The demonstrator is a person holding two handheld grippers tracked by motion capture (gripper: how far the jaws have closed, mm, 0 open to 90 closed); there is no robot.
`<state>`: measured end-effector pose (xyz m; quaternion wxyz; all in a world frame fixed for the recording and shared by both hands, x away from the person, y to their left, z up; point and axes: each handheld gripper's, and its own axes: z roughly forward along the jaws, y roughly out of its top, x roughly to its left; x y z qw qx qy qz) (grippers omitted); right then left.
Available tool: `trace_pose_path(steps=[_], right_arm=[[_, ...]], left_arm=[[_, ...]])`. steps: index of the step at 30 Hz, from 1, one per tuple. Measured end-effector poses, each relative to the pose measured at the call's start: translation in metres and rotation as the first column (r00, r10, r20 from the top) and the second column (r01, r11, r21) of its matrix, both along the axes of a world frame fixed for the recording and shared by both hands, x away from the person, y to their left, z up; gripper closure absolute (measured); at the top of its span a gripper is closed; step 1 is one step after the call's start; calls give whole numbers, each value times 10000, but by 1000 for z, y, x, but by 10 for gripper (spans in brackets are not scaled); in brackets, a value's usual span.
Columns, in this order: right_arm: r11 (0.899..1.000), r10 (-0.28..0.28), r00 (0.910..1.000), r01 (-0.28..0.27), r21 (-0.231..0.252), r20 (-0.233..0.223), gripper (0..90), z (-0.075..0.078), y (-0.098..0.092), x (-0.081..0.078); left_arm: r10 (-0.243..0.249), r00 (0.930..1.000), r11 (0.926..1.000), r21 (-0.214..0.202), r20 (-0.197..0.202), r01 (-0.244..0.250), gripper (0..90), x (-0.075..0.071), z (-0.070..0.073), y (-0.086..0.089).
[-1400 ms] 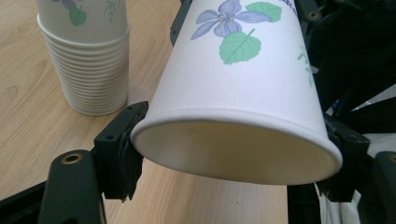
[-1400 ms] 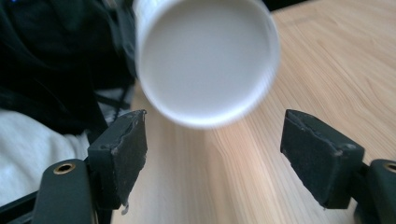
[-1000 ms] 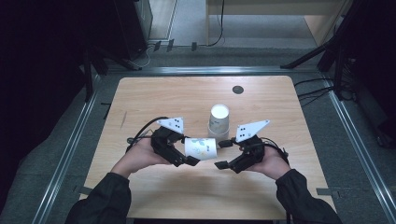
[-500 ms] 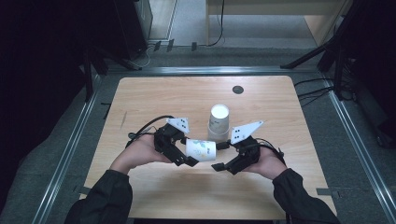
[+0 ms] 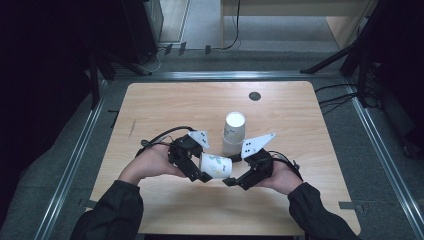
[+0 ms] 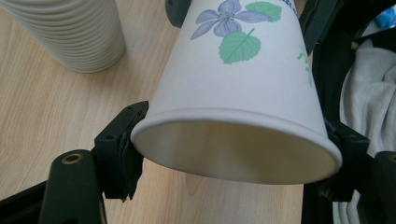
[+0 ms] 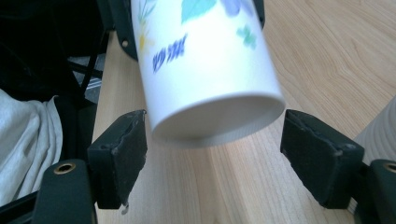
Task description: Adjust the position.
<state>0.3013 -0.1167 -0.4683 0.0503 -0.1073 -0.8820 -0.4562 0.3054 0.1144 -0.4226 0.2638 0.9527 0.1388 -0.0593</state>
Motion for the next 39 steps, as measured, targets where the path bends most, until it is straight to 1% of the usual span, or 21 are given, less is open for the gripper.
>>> trace_pose_path(steps=[2, 3, 4, 6, 7, 10, 15, 17, 19, 22, 23, 25, 27, 32, 34, 36, 38, 39], right_arm=[[10000, 1, 10000, 0, 63, -52, 230, -1, 1, 0], [10000, 27, 10000, -27, 30, -57, 230, -2, 1, 0], [10000, 44, 10000, -45, -65, -84, 231, -3, 2, 0], [9997, 95, 9999, -96, -206, -32, 230, -6, 4, 0], [9995, 102, 9999, -102, -312, -12, 230, -8, 6, -1], [9988, 129, 9999, -131, -477, -44, 230, -11, 10, -2], [9985, 159, 9998, -155, -533, 75, 232, -15, 15, -3], [9979, 156, 9998, -149, -629, 107, 237, -16, 16, -4], [9975, 135, 9999, -130, -693, 71, 249, -17, 17, -4], [9977, 105, 9998, -93, -676, 167, 277, -18, 18, -3], [9977, 95, 9998, -83, -675, 167, 285, -18, 18, -3], [9974, 109, 9998, -98, -711, 149, 292, -19, 18, -3], [9974, 170, 9997, -158, -708, 168, 310, -19, 18, -3], [9964, 334, 9991, -313, -789, 243, 324, -19, 19, -4], [9958, 365, 9990, -342, -844, 259, 328, -19, 19, -4], [9959, 385, 9987, -357, -836, 326, 329, -18, 18, -4], [9962, 374, 9987, -345, -797, 346, 329, -17, 17, -4], [9965, 372, 9987, -344, -759, 358, 329, -16, 17, -4]], left_arm=[[-86, 9999, 9997, 243, 62, 85, 238, 0, -2, -3], [-205, 9998, 9987, 464, 72, 202, 238, 1, -2, -4], [-197, 9997, 9982, 571, 119, 190, 238, 1, -3, -6], [-294, 9994, 9950, 965, 188, 275, 237, 1, -5, -10], [-353, 9990, 9936, 1084, 264, 322, 238, 1, -5, -12], [-469, 9988, 9920, 1181, 143, 449, 237, 2, -6, -16], [-562, 9984, 9849, 1642, 24, 551, 237, 3, -11, -21], [-566, 9984, 9824, 1783, 48, 548, 237, 4, -12, -23], [-675, 9976, 9793, 1922, 122, 639, 237, 4, -13, -24], [-766, 9970, 9768, 2014, 118, 726, 236, 4, -14, -26], [-737, 9972, 9779, 1969, 104, 702, 237, 3, -15, -27], [-749, 9972, 9778, 1970, 85, 717, 237, 3, -15, -28], [-838, 9964, 9756, 2046, 93, 802, 237, 4, -16, -28], [-837, 9965, 9773, 1957, 34, 814, 236, 3, -18, -28], [-949, 9954, 9770, 1928, 88, 914, 228, 4, -17, -28], [-929, 9956, 9798, 1787, 102, 896, 216, 3, -17, -27], [-910, 9955, 9847, 1516, 263, 860, 198, 3, -16, -26], [-897, 9955, 9869, 1377, 319, 845, 165, 3, -16, -25]])
